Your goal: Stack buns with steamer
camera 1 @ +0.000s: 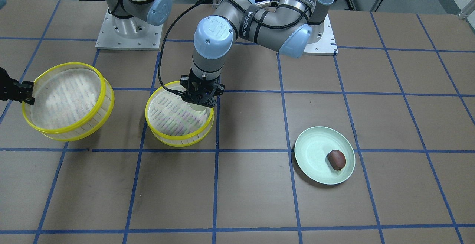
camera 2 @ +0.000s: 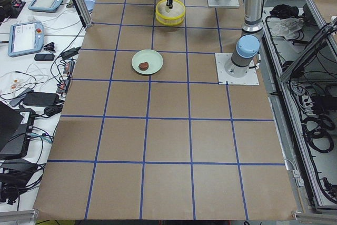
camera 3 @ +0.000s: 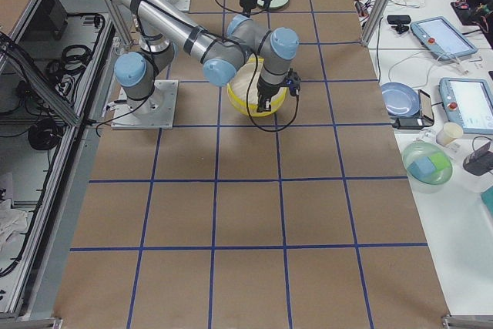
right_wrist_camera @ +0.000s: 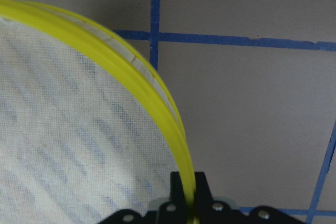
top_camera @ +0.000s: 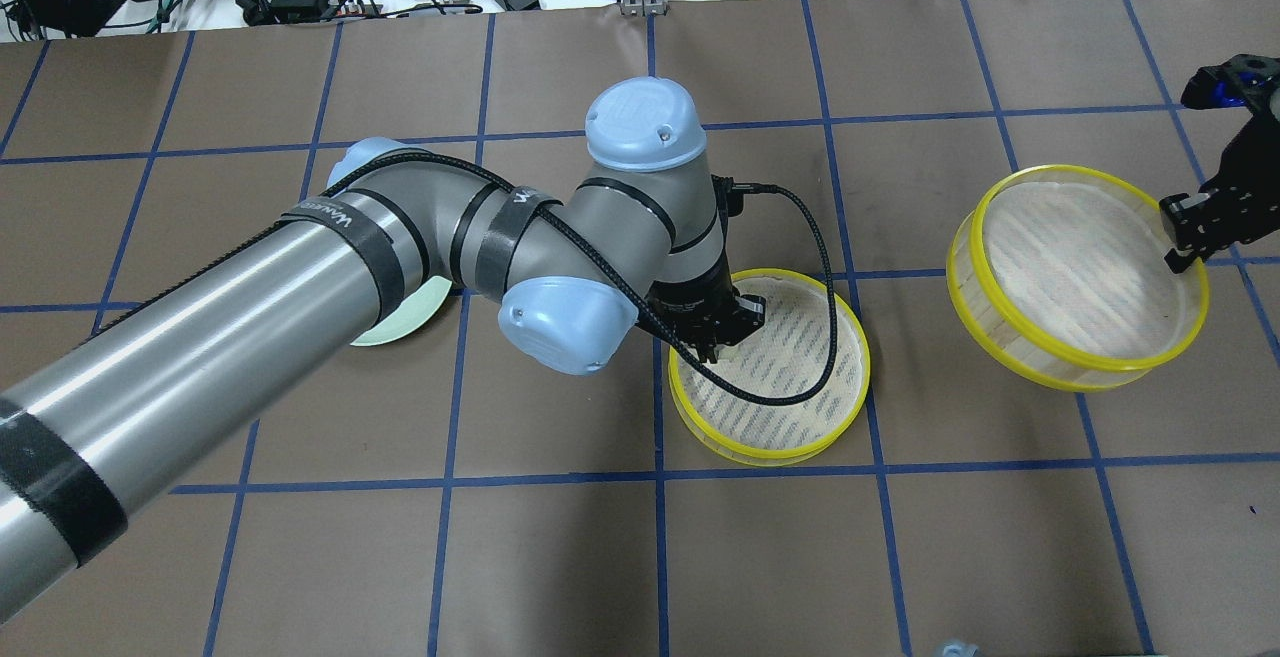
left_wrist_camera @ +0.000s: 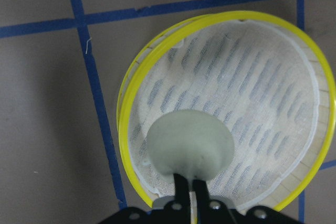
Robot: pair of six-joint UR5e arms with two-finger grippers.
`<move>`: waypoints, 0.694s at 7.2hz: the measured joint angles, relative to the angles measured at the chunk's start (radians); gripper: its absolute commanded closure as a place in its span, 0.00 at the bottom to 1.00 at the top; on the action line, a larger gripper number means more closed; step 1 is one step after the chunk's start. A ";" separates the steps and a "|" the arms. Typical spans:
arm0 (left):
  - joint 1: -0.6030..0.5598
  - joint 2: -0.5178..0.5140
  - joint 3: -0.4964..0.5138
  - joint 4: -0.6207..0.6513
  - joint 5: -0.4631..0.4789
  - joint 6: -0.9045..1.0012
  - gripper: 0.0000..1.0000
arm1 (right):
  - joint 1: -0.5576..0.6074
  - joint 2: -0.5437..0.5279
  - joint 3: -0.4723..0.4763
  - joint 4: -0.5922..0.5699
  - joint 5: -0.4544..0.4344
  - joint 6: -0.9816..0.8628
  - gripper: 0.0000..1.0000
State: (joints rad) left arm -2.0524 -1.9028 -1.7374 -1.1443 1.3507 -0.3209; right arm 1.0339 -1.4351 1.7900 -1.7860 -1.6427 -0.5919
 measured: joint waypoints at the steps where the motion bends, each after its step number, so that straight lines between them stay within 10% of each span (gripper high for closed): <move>1: -0.009 -0.003 -0.006 0.000 0.000 -0.008 0.29 | 0.007 -0.001 0.001 0.000 -0.002 0.016 1.00; 2: -0.015 -0.005 -0.007 0.000 0.000 -0.016 0.03 | 0.027 -0.005 0.003 0.001 -0.004 0.046 1.00; 5: -0.001 0.012 0.008 -0.006 0.016 -0.015 0.00 | 0.106 -0.059 0.064 0.007 -0.008 0.168 1.00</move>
State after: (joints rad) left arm -2.0534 -1.8908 -1.7294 -1.1500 1.3664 -0.3354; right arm 1.1398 -1.4939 1.8543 -1.7787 -1.6508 -0.4240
